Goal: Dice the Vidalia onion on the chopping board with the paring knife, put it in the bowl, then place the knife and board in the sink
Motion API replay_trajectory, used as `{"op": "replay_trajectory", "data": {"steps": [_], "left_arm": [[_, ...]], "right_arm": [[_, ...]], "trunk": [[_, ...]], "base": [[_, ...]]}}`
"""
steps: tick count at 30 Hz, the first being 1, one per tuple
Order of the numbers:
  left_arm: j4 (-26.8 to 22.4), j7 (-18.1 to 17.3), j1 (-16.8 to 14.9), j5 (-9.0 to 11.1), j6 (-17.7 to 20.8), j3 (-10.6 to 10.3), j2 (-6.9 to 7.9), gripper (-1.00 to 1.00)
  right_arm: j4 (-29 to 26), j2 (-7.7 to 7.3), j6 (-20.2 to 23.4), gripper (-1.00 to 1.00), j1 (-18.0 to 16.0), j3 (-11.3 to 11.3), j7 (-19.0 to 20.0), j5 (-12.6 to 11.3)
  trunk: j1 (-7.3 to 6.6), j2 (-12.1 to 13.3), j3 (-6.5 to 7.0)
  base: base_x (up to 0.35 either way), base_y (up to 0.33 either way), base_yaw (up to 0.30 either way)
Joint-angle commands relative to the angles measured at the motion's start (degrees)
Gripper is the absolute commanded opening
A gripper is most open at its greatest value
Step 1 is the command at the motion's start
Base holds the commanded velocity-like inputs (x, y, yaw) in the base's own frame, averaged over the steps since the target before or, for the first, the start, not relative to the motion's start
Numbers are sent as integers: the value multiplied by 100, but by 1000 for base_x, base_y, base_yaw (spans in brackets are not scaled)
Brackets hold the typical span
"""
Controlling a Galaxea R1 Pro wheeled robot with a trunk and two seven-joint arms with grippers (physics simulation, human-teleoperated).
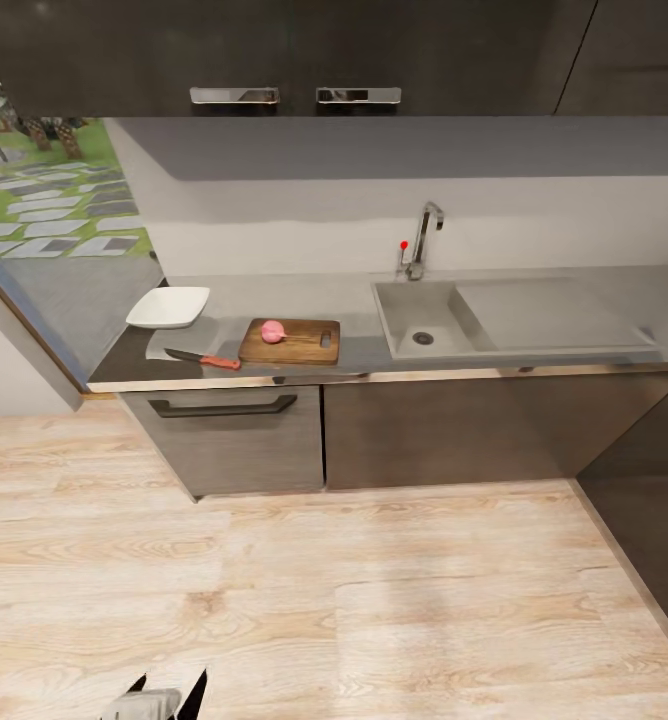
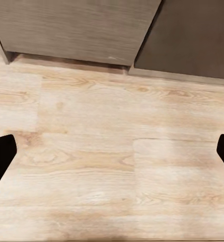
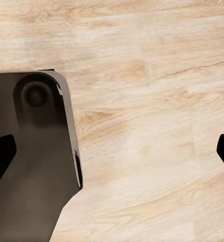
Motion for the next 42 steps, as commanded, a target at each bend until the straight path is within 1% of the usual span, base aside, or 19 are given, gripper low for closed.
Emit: {"op": "replay_trajectory", "data": {"steps": [1,4,6,7,8,9,10,11,12,14,16,18,22,25,35,42], "left_arm": [[-70,-35,104,38,-7,13,-14,100],[-116,-31,255,-6,-18,27,-75,100],[142,-28,286,-24,-93,61,-50,100],[493,-27,292,-28,-288,72,-13,100],[876,-27,295,-30,-609,76,54,100],[1435,-20,296,-27,-1260,78,110,100],[1681,-16,296,-26,-1564,79,124,100],[1910,-13,297,-24,-1810,79,133,100],[2019,-13,297,-24,-1902,79,137,100],[2424,-10,293,-23,-2119,78,139,100],[2736,-10,296,-24,-2208,79,138,100],[2902,-9,296,-23,-2240,80,146,100],[3033,-9,295,-21,-2251,78,149,100],[3243,-11,292,-19,-2252,83,149,100],[3426,-22,289,-14,-2255,98,146,100],[3740,-25,288,-14,-2252,106,133,100]], "right_arm": [[-10,0,-13,100,3,0,6,-30],[-10,0,-13,100,3,-1,4,-30],[-10,0,-13,100,3,0,6,-30],[-9,0,-13,100,3,4,6,-30],[-10,0,-13,100,3,5,6,-30],[-10,0,-13,100,3,6,6,-30],[-9,0,-13,100,3,4,6,-30],[-10,0,-13,100,3,2,6,-30],[-10,0,-13,100,3,1,6,-30],[-10,0,-13,100,3,0,6,-30],[-8,0,-13,100,3,1,6,-30],[-9,0,-13,100,3,3,6,-30],[-10,0,-13,100,3,-1,6,-30],[-9,0,-13,100,3,-1,6,-30],[-8,0,-13,100,3,0,5,-30],[-9,9,-13,100,3,0,4,-36]], "trunk": [[4,-9,-7],[4,-9,-7],[4,-9,-7],[4,-9,-7],[4,-9,-7],[4,-9,-7],[4,-9,-7],[4,-9,-7],[4,-9,-7],[4,-9,-7],[4,-9,-7],[4,-9,-7],[4,-9,-7],[4,-9,-7],[4,-9,-7],[4,-9,-7]], "base": [[0,0,0],[0,0,0],[0,0,0],[0,0,0],[0,0,0],[0,0,0],[0,0,0],[0,0,0],[0,0,0],[0,0,0],[0,0,0],[0,0,0],[0,0,0],[0,0,0],[0,0,0],[0,0,0]]}}
